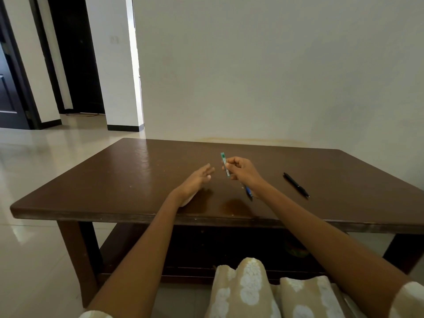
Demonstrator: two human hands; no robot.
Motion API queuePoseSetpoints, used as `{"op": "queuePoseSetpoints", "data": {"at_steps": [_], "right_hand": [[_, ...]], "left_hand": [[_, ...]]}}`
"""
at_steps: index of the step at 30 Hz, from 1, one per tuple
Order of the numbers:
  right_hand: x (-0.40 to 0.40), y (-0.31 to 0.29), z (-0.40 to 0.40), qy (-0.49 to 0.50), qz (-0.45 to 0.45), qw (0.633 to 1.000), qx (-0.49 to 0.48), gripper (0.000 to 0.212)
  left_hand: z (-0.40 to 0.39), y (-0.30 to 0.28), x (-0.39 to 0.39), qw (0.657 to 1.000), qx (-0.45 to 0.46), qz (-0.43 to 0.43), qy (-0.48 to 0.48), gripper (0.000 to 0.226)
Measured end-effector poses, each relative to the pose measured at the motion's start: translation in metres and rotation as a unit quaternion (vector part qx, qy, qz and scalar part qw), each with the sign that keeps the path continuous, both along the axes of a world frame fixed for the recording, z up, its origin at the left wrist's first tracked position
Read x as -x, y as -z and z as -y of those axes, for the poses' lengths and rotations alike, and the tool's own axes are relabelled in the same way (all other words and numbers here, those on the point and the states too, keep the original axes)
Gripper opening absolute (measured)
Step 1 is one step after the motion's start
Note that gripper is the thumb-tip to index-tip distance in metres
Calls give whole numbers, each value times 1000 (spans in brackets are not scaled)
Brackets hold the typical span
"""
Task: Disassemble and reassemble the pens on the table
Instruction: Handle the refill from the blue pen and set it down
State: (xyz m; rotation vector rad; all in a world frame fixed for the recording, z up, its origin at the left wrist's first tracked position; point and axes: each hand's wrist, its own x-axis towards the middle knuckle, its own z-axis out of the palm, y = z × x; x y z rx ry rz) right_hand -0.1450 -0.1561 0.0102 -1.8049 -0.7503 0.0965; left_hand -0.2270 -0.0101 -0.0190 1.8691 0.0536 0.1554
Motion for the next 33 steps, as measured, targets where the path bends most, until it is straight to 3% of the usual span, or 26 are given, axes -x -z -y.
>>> {"op": "queuePoseSetpoints", "data": {"at_steps": [3,8,10,13,17,24,33], "right_hand": [[-2,1,-8,-13,4,1000,2,20],[-7,0,-26,-27,9,1000,4,21],[-9,-1,-31,-33,11,999,2,22],[-13,1,-34,-37,11,999,7,23],[-16,6,-36,-35,14,999,9,23],[-14,8,-46,-36,40,998,21,21],[-18,6,-76,-28,107,993,27,21]], "left_hand": [[-6,4,4,989,118,74,-39,53],[-16,3,-4,970,172,137,-103,46],[-22,4,-6,969,186,129,-99,55],[-27,6,-9,978,177,87,-66,73],[-30,8,-13,983,163,72,-44,76],[-30,9,-12,973,142,161,-84,33],[-36,7,-27,939,115,221,-238,23]]}}
